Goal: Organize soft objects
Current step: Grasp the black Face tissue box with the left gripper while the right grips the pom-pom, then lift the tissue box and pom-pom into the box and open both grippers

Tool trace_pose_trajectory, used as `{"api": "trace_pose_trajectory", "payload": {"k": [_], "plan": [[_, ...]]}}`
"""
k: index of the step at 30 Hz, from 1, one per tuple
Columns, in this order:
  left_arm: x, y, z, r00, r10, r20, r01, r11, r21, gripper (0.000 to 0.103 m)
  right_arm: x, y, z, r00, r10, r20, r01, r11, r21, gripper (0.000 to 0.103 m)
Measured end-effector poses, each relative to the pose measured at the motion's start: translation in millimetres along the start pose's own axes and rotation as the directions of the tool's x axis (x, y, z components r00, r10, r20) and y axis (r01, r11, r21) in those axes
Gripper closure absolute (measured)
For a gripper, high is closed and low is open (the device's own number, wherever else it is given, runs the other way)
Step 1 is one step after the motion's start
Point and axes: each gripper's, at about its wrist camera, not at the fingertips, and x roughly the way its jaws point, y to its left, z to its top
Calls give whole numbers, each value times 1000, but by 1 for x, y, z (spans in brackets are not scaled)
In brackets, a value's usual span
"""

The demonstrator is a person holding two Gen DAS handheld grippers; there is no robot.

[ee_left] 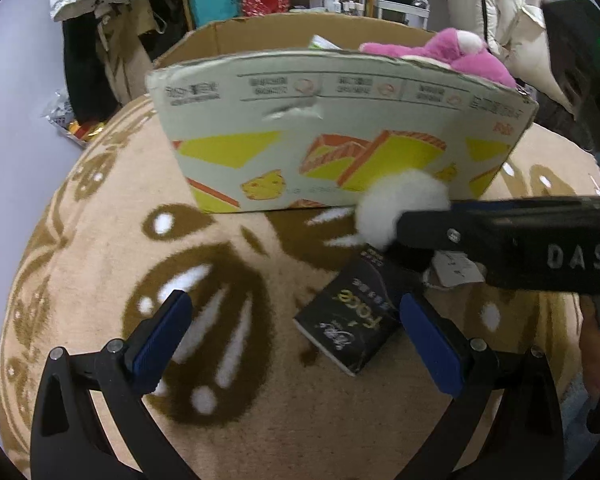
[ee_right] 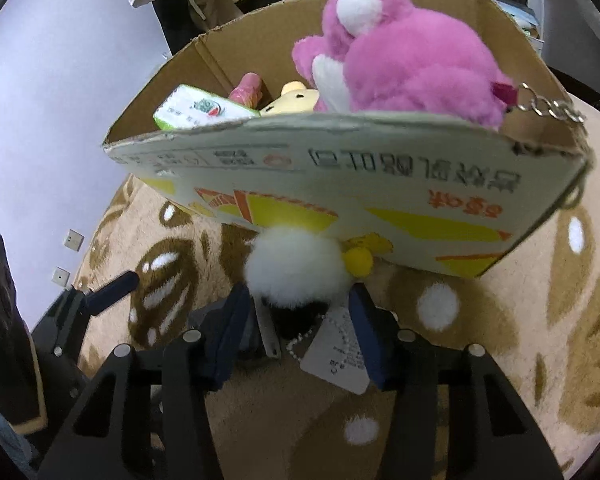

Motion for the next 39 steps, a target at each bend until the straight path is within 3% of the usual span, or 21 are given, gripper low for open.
{"api": "trace_pose_trajectory", "payload": {"k": [12,17,22,28,30,32,33,39], "plan": [[18,-8,2,999,-26,-31,25,999,-43,0,22,-11,8,999,30,-27,-29,999,44,49],[17,-17,0,999,-35,-33,34,999,-13,1,26,-11,9,1000,19,-23,-19,999,32,62],[28,-19,-2,996,-1,-89,-2,999,-32,1,28,-12,9,999,35,-20,-35,999,30,62],[30,-3,1,996,1,-93,-12,993,-113,17,17,-14,7,1000,17,-3,-17,1000,0,64],[28,-2,1,996,3,-86,-13,993,-118,27,12,-10,5,1000,1,5,-1,1000,-15,64],[27,-1,0,996,2,-90,-13,993,-113,52,9,-8,3,1000,-13,11,13,1000,-25,66],[26,-1,1,995,11,-95,-22,994,-110,56,6,-8,2,1000,-16,16,17,1000,-25,66],[15,13,3,997,21,-79,-31,991,-133,58,-10,-5,-10,998,-49,48,50,999,-6,68]]}}
